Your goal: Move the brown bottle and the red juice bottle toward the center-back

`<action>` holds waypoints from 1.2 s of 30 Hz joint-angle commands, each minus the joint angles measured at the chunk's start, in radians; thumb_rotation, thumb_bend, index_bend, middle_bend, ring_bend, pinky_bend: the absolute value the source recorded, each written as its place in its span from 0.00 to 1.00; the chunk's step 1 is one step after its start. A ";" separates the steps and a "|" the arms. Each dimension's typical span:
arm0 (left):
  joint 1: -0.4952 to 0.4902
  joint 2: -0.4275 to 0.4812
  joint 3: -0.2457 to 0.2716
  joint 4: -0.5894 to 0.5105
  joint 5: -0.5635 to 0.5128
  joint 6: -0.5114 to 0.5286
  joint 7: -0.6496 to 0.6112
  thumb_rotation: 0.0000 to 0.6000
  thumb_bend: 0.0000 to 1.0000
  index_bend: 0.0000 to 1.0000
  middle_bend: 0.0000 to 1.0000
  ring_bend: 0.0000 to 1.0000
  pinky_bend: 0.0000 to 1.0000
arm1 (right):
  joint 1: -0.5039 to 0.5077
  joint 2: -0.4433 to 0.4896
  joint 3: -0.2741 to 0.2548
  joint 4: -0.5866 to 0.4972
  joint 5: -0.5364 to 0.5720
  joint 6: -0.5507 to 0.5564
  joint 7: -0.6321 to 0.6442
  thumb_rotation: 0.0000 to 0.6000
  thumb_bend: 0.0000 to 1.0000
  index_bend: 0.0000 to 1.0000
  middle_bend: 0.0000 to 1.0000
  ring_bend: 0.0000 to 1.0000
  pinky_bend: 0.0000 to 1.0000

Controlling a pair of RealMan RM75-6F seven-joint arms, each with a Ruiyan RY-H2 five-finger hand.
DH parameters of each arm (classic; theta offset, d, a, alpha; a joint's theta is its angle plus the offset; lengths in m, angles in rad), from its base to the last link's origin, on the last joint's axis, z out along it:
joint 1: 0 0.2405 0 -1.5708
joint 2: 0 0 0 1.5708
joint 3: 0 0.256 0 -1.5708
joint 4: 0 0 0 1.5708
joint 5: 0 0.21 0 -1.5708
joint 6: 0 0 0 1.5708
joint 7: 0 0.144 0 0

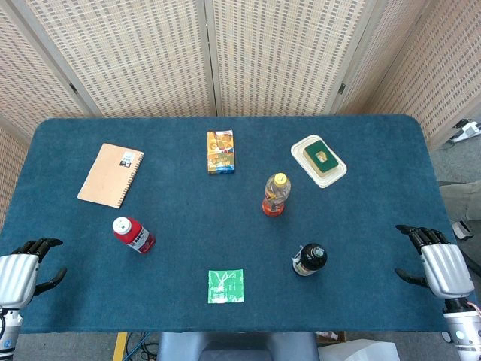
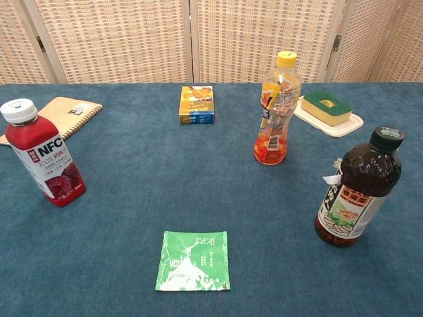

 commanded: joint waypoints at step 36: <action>0.009 0.019 -0.002 -0.011 -0.004 0.013 -0.030 1.00 0.21 0.34 0.37 0.36 0.54 | 0.108 -0.067 -0.021 -0.045 -0.090 -0.116 0.149 1.00 0.00 0.17 0.20 0.15 0.29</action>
